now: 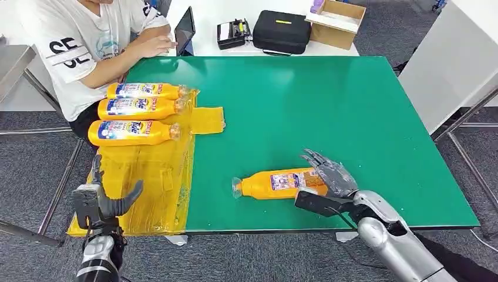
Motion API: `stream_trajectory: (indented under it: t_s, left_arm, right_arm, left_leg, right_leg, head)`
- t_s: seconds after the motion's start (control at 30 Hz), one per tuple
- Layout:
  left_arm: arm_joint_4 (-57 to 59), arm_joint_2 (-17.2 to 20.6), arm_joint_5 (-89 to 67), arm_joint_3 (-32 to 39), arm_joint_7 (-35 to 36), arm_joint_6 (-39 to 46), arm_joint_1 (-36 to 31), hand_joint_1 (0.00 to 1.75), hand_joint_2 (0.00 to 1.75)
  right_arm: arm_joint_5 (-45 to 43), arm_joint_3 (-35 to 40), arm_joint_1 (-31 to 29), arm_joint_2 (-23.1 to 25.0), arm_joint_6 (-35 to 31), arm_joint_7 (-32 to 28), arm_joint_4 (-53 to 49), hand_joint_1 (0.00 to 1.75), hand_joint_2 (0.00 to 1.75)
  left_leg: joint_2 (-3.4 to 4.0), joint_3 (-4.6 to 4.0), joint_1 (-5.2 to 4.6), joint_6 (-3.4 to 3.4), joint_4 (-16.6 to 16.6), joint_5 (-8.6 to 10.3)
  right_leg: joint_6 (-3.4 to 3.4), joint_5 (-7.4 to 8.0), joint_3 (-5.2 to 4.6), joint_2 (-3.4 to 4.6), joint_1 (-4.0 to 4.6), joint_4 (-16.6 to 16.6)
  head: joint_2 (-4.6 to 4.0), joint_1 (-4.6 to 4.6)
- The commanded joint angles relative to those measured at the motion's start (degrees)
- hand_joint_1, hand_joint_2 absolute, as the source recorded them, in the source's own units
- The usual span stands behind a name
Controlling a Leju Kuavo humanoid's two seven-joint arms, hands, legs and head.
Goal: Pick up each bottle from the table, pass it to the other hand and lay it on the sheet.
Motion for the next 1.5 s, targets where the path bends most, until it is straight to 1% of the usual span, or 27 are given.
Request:
stream_trajectory:
  t_s: [0.03, 0.07, 0.1, 0.17, 0.23, 0.3, 0.37, 0.4, 0.43, 0.47, 0.5, 0.53, 0.57, 0.6, 0.63, 0.73, 0.83, 0.87, 0.97, 1.0, 1.03, 1.13, 1.2, 1.27, 1.37, 1.43, 1.5]
  left_arm:
    - [5.52, 0.51, -0.08, -0.44, 0.15, -0.18, -2.89, 0.00, 1.75]
    - [5.52, 0.51, -0.08, -0.44, 0.15, -0.18, -2.89, 0.00, 1.75]
    - [5.94, 0.55, -0.03, -0.57, 0.14, -0.46, -3.13, 0.00, 1.75]
    - [6.96, 0.45, 0.00, -1.03, 0.11, -0.79, -3.95, 0.00, 1.75]
    - [8.46, 0.28, -0.11, -1.82, 0.09, -0.90, -5.06, 0.00, 1.75]
    - [10.46, 0.10, 0.06, -2.65, 0.01, -0.97, -6.55, 0.00, 1.75]
    - [11.46, -0.08, 0.04, -3.29, 0.07, -0.77, -7.07, 0.00, 1.75]
    - [11.93, -0.10, 0.09, -3.60, 0.06, -0.75, -7.30, 0.00, 1.75]
    - [12.29, -0.16, 0.09, -3.79, 0.05, -0.58, -7.46, 0.00, 1.75]
    - [12.32, -0.17, 0.11, -3.80, 0.03, -0.55, -7.49, 0.00, 1.75]
    - [12.44, -0.12, 0.14, -3.87, 0.02, -0.61, -7.52, 0.00, 1.75]
    - [12.71, -0.12, 0.25, -3.99, 0.04, -0.68, -7.74, 0.00, 1.75]
    - [13.15, -0.10, 0.33, -4.21, 0.07, -0.80, -8.01, 0.00, 1.75]
    - [13.20, -0.19, 0.36, -4.26, 0.07, -0.70, -8.11, 0.00, 1.75]
    - [13.24, -0.28, 0.35, -4.29, 0.09, -0.66, -8.12, 0.00, 1.75]
    - [13.76, -0.24, 0.39, -4.49, 0.22, -0.49, -8.38, 0.00, 1.75]
    - [13.79, -0.20, 0.49, -4.46, 0.23, -0.43, -8.34, 0.00, 1.75]
    - [14.18, -0.20, 0.63, -4.61, 0.27, -0.68, -8.45, 0.00, 1.75]
    - [14.36, -0.28, 0.74, -4.76, 0.24, -0.62, -8.61, 0.00, 1.75]
    - [14.36, -0.28, 0.74, -4.76, 0.24, -0.62, -8.61, 0.00, 1.75]
    - [14.40, -0.32, 0.75, -4.84, 0.24, -0.67, -8.66, 0.00, 1.75]
    - [14.61, -0.23, 0.88, -5.06, 0.18, -0.51, -8.95, 0.00, 1.75]
    - [14.70, -0.16, 0.97, -5.15, 0.23, -0.57, -9.05, 0.00, 1.75]
    - [14.80, -0.09, 1.24, -5.29, 0.26, -0.45, -9.08, 0.00, 1.75]
    - [15.41, -0.14, 1.68, -5.40, 0.26, -0.58, -9.37, 0.00, 1.75]
    - [15.49, -0.18, 1.71, -5.42, 0.23, -0.53, -9.43, 0.00, 1.75]
    - [15.49, -0.18, 1.71, -5.42, 0.23, -0.53, -9.43, 0.00, 1.75]
  right_arm:
    - [-1.28, 4.03, -4.41, -1.41, 1.40, 0.87, 2.49, 0.00, 1.75]
    - [-1.28, 4.03, -4.41, -1.41, 1.40, 0.87, 2.49, 0.00, 1.75]
    - [-2.50, 4.64, -5.12, -1.37, 2.60, 0.88, 3.50, 0.00, 1.75]
    - [-3.80, 5.88, -7.38, -0.55, 3.95, 0.83, 7.13, 0.00, 1.75]
    - [-5.15, 8.28, -10.75, 1.02, 5.79, -0.82, 12.40, 0.00, 1.75]
    - [-5.72, 10.94, -14.80, 3.22, 5.75, -2.48, 18.91, 0.00, 1.75]
    - [-5.96, 12.59, -17.50, 6.29, 5.73, -2.70, 24.13, 0.00, 1.75]
    - [-6.20, 13.38, -18.97, 7.79, 5.58, -2.94, 27.37, 0.00, 1.75]
    - [-6.22, 14.04, -19.82, 8.54, 5.47, -3.07, 28.90, 0.00, 1.75]
    - [-6.22, 14.14, -19.99, 8.70, 5.45, -3.08, 29.20, 0.00, 1.75]
    - [-6.58, 14.20, -20.31, 9.01, 5.61, -3.30, 30.05, 0.00, 1.75]
    - [-6.90, 14.63, -20.76, 9.65, 5.63, -3.46, 31.62, 0.00, 1.75]
    - [-7.27, 15.35, -21.35, 10.11, 5.99, -3.58, 33.19, 0.00, 1.75]
    - [-7.44, 15.53, -21.37, 10.33, 5.96, -3.67, 33.72, 0.00, 1.75]
    - [-7.41, 15.62, -21.28, 10.42, 5.93, -3.67, 33.85, 0.00, 1.75]
    - [-7.52, 16.17, -21.65, 11.13, 5.47, -3.81, 35.58, 0.00, 1.75]
    - [-7.51, 16.37, -21.72, 11.20, 5.34, -3.78, 35.83, 0.00, 1.75]
    - [-7.68, 16.89, -22.15, 11.32, 5.63, -3.91, 36.49, 0.00, 1.75]
    - [-8.07, 17.44, -22.64, 11.35, 6.06, -4.16, 37.12, 0.00, 1.75]
    - [-8.07, 17.44, -22.64, 11.35, 6.06, -4.16, 37.12, 0.00, 1.75]
    - [-8.06, 17.61, -22.76, 11.35, 6.11, -4.22, 37.20, 0.00, 1.75]
    - [-8.61, 18.74, -23.61, 10.91, 6.91, -4.71, 37.05, 0.00, 1.75]
    - [-8.80, 19.28, -24.09, 10.46, 7.47, -4.58, 36.88, 0.00, 1.75]
    - [-10.06, 20.80, -24.87, 8.85, 8.55, -4.15, 35.95, 0.00, 1.75]
    - [-11.21, 23.56, -26.70, 5.85, 11.97, -3.40, 34.70, 0.00, 1.75]
    - [-11.50, 23.68, -26.95, 5.47, 12.21, -3.50, 34.48, 0.00, 1.75]
    - [-11.50, 23.68, -26.95, 5.47, 12.21, -3.50, 34.48, 0.00, 1.75]
  left_leg:
    - [0.12, 0.14, -0.01, 0.02, -0.01, -0.05]
    - [0.18, 0.26, 0.02, 0.03, 0.00, -0.10]
    - [0.10, 0.12, -0.01, 0.02, -0.01, -0.04]
    - [0.12, 0.18, 0.01, 0.02, -0.02, -0.05]
    - [0.15, 0.22, 0.04, 0.02, -0.01, -0.06]
    - [0.24, 0.23, 0.03, 0.02, -0.03, -0.06]
    - [0.34, 0.40, 0.06, 0.03, -0.04, -0.08]
    - [0.35, 0.33, 0.06, 0.02, -0.07, -0.04]
    - [0.41, 0.40, 0.07, 0.03, -0.07, -0.06]
    - [0.25, 0.28, 0.03, 0.06, -0.09, 0.02]
    - [0.36, 0.39, 0.06, 0.07, -0.08, -0.04]
    - [0.27, 0.27, 0.03, 0.07, -0.05, 0.00]
    - [0.26, 0.34, 0.04, 0.07, -0.06, -0.03]
    - [0.34, 0.43, 0.08, 0.09, -0.05, -0.06]
    - [0.23, 0.30, 0.03, 0.10, -0.03, -0.01]
    - [0.23, 0.33, 0.04, 0.11, -0.03, -0.02]
    - [0.15, 0.23, 0.04, 0.10, -0.02, 0.03]
    - [0.19, 0.35, 0.06, 0.11, -0.02, -0.01]
    - [0.16, 0.34, 0.06, 0.11, -0.01, -0.01]
    - [0.08, 0.15, 0.02, 0.10, -0.03, 0.07]
    - [0.19, 0.32, 0.05, 0.11, 0.00, -0.01]
    - [0.10, 0.26, 0.02, 0.10, -0.03, 0.05]
    - [0.15, 0.40, 0.06, 0.11, 0.00, -0.01]
    - [0.14, 0.37, 0.05, 0.11, 0.01, 0.00]
    - [0.07, 0.29, 0.02, 0.11, 0.01, 0.05]
    - [0.08, 0.40, 0.04, 0.14, 0.05, -0.03]
    - [0.04, 0.28, -0.01, 0.12, 0.02, 0.05]
  right_leg:
    - [-0.11, -0.02, 0.12, 0.06, 0.02, -0.03]
    - [-0.18, -0.05, 0.26, 0.08, 0.06, -0.05]
    - [-0.11, -0.01, 0.10, 0.04, 0.02, -0.03]
    - [-0.14, -0.02, 0.16, 0.04, 0.04, -0.05]
    - [-0.17, -0.02, 0.21, 0.07, 0.07, -0.07]
    - [-0.16, 0.02, 0.20, 0.16, 0.07, -0.08]
    - [-0.24, 0.03, 0.37, 0.21, 0.12, -0.13]
    - [-0.18, 0.07, 0.27, 0.26, 0.10, -0.13]
    - [-0.19, 0.08, 0.33, 0.30, 0.12, -0.15]
    - [-0.11, 0.08, 0.25, 0.17, 0.07, -0.12]
    - [-0.17, 0.07, 0.34, 0.25, 0.11, -0.14]
    - [-0.09, 0.08, 0.22, 0.19, 0.06, -0.08]
    - [-0.13, 0.04, 0.31, 0.17, 0.08, -0.10]
    - [-0.18, 0.03, 0.40, 0.22, 0.13, -0.12]
    - [-0.10, 0.03, 0.26, 0.15, 0.07, -0.05]
    - [-0.11, 0.02, 0.30, 0.13, 0.08, -0.07]
    - [-0.08, 0.04, 0.22, 0.07, 0.07, -0.05]
    - [-0.15, 0.02, 0.35, 0.07, 0.11, -0.08]
    - [-0.16, 0.01, 0.36, 0.04, 0.11, -0.07]
    - [-0.02, 0.06, 0.14, 0.03, 0.04, -0.04]
    - [-0.14, 0.02, 0.32, 0.08, 0.10, -0.06]
    - [-0.06, 0.04, 0.25, 0.02, 0.05, -0.05]
    - [-0.16, 0.00, 0.40, 0.02, 0.11, -0.06]
    - [-0.14, 0.01, 0.38, 0.02, 0.10, -0.05]
    - [-0.05, 0.03, 0.28, -0.01, 0.05, -0.02]
    - [-0.16, -0.04, 0.43, -0.06, 0.09, -0.02]
    - [-0.05, 0.02, 0.29, -0.03, 0.01, -0.01]
  head:
    - [0.00, 0.00]
    - [0.00, 0.00]
    - [0.00, 0.00]
    - [0.00, 0.00]
    - [0.00, 0.00]
    - [0.00, -0.02]
    - [0.00, 0.00]
    - [0.00, -0.02]
    - [0.00, 0.00]
    - [0.00, 0.02]
    - [0.00, -0.02]
    - [0.00, -0.02]
    - [0.00, 0.00]
    - [0.00, -0.02]
    - [0.00, -0.02]
    - [0.00, 0.00]
    - [0.00, 0.00]
    - [0.00, 0.00]
    - [0.00, 0.00]
    - [0.00, 0.00]
    - [0.00, 0.00]
    - [0.00, 0.00]
    - [0.00, 0.00]
    - [0.00, 0.00]
    - [0.00, 0.00]
    - [0.00, 0.00]
    - [0.00, 0.00]
